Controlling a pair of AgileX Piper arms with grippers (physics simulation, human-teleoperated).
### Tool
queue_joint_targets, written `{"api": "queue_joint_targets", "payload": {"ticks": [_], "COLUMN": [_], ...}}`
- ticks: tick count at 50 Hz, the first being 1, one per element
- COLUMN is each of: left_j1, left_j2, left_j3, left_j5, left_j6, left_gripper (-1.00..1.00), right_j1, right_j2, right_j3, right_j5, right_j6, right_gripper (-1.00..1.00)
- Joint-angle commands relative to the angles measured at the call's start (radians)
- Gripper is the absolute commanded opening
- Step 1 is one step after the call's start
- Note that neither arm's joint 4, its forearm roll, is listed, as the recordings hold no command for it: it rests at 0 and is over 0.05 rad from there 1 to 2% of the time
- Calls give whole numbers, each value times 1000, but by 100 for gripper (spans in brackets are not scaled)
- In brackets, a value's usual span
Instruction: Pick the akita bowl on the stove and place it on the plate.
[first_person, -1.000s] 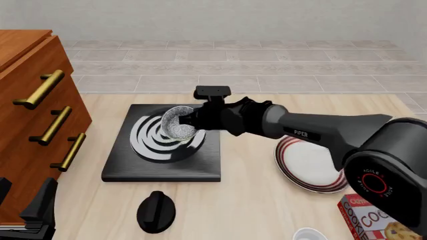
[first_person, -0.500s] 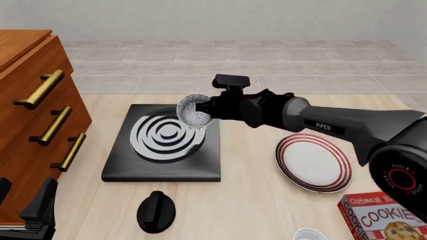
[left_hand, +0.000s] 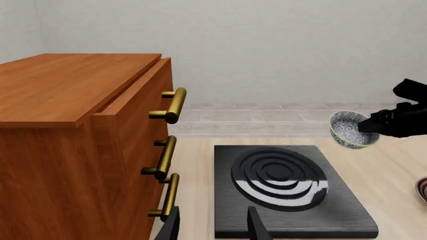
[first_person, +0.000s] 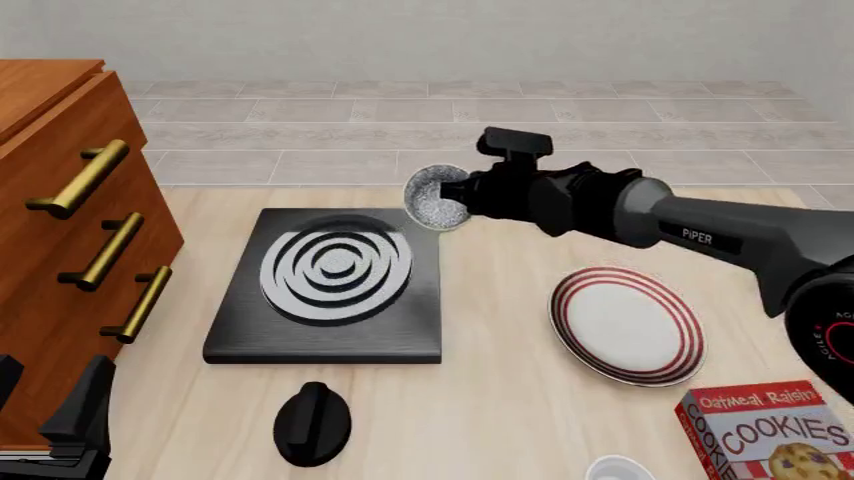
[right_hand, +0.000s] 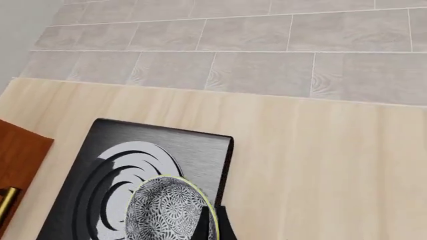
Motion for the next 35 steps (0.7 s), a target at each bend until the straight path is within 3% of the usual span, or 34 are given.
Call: {"api": "queue_joint_targets", "payload": {"ticks": [1,35], "left_j1": [0,0], "left_j2": [0,0], "left_j3": [0,0], "left_j5": [0,0], "left_j6": [0,0], "left_gripper": [100,100], "right_j1": [-55,-191], "right_j2": [-32,-113], "right_j3": [24,136], "right_j5": [-14,-56], "right_j6": [-1,-4], "right_gripper": [-100,-100]}}
